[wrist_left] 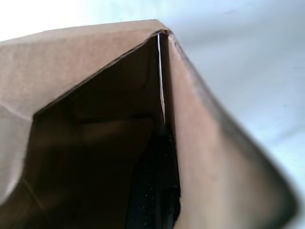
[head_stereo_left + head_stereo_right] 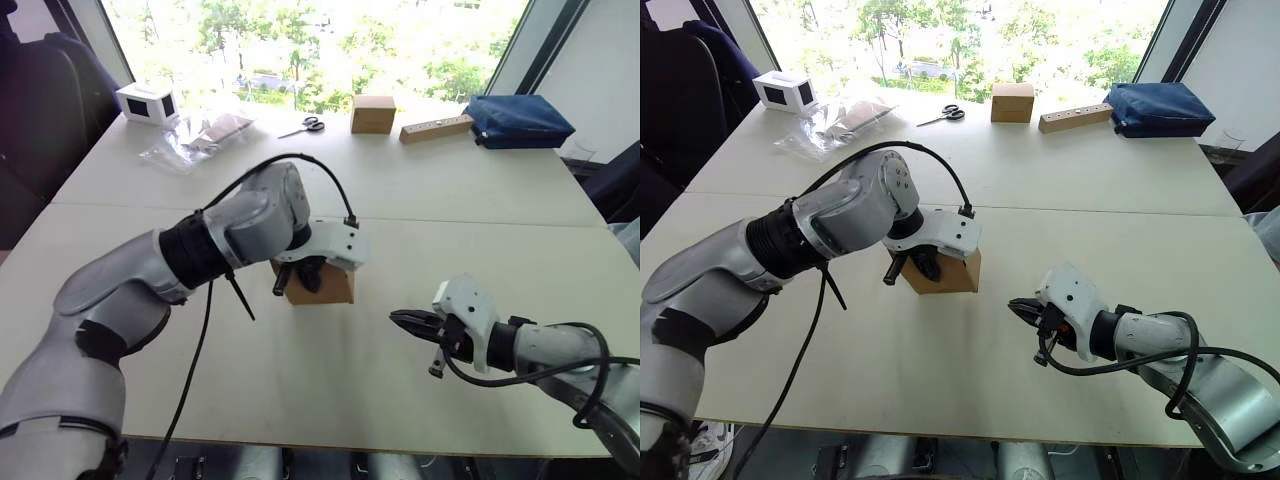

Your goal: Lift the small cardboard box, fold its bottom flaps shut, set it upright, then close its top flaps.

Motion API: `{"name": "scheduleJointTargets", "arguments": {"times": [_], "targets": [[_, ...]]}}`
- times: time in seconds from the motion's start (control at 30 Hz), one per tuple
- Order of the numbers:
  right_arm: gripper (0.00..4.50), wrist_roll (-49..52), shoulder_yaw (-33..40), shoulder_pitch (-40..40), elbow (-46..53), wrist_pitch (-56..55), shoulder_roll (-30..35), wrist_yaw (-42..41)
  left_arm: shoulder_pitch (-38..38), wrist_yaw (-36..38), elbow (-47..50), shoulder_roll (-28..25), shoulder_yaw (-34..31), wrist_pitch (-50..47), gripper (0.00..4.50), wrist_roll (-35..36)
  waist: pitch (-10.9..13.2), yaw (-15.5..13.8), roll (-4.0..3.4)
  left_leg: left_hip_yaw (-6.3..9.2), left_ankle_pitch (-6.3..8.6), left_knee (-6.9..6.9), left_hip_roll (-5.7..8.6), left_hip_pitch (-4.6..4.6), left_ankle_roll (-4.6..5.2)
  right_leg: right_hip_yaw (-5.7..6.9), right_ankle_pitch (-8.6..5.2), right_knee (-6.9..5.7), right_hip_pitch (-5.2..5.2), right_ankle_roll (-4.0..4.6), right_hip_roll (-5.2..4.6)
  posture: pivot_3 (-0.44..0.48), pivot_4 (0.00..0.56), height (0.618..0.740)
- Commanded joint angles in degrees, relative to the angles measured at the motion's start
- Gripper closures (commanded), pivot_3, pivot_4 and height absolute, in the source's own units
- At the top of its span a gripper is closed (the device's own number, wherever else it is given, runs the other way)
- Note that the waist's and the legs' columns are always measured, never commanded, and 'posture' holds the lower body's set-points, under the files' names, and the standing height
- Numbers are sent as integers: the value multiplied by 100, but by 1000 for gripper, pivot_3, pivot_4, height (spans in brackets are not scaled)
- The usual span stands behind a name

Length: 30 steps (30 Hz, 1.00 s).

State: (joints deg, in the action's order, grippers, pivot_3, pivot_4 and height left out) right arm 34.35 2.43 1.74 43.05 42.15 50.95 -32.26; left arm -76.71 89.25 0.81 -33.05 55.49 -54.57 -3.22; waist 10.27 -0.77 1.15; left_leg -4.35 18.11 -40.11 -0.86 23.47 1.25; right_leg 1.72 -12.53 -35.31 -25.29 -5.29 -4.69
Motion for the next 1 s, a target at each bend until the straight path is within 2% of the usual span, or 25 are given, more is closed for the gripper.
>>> {"name": "scheduleJointTargets", "arguments": {"times": [0.03,0.17,0.27,0.37,0.47,0.73,0.83,1.0], "targets": [[4460,-137,97,43,4,-176,-52,-112,-207,140,222,67,13,-204,4500,13,0,-2,0,0,0,-1,0,0,0,0,0,0,1,1,0,0,150,740],[4460,-212,136,56,-47,-265,-98,-223,-239,278,437,55,70,-322,4500,42,0,2,0,0,0,-1,1,0,0,-1,1,0,1,-2,0,0,150,740],[4460,-301,103,2,-175,-327,-96,-320,-283,322,417,38,221,-5,4500,72,0,2,-1,0,0,-1,1,0,0,-1,4,-1,1,-8,0,0,150,740],[4500,-422,-62,-191,-312,-343,-161,-339,-356,322,188,226,197,-45,3788,32,-1,1,-1,-1,0,-4,1,-3,0,-1,4,-6,2,-7,0,0,150,740],[4500,-478,-181,-351,-369,-308,-232,-353,-436,310,-34,385,31,-258,2798,150,-1,1,-1,-1,0,-5,2,-5,0,-1,4,-7,3,-7,0,0,150,740],[4500,-618,-167,-485,-589,-329,-237,-535,-846,325,-324,433,-277,-1161,2798,872,-1,5,-2,0,0,-5,2,-5,0,-1,5,-13,2,-9,0,0,150,740],[4500,-661,-164,-587,-692,-346,-224,-632,-951,325,-165,218,-432,-1444,2798,1304,-1,6,-2,0,0,-5,2,-6,0,-1,4,-14,2,-10,0,0,150,740],[4500,-522,72,-625,-825,-379,-238,-834,-1006,219,-498,140,-1315,-1751,2798,1855,-1,9,-2,0,0,-5,0,-7,0,-2,4,-23,-2,-11,1,0,150,740]]}}
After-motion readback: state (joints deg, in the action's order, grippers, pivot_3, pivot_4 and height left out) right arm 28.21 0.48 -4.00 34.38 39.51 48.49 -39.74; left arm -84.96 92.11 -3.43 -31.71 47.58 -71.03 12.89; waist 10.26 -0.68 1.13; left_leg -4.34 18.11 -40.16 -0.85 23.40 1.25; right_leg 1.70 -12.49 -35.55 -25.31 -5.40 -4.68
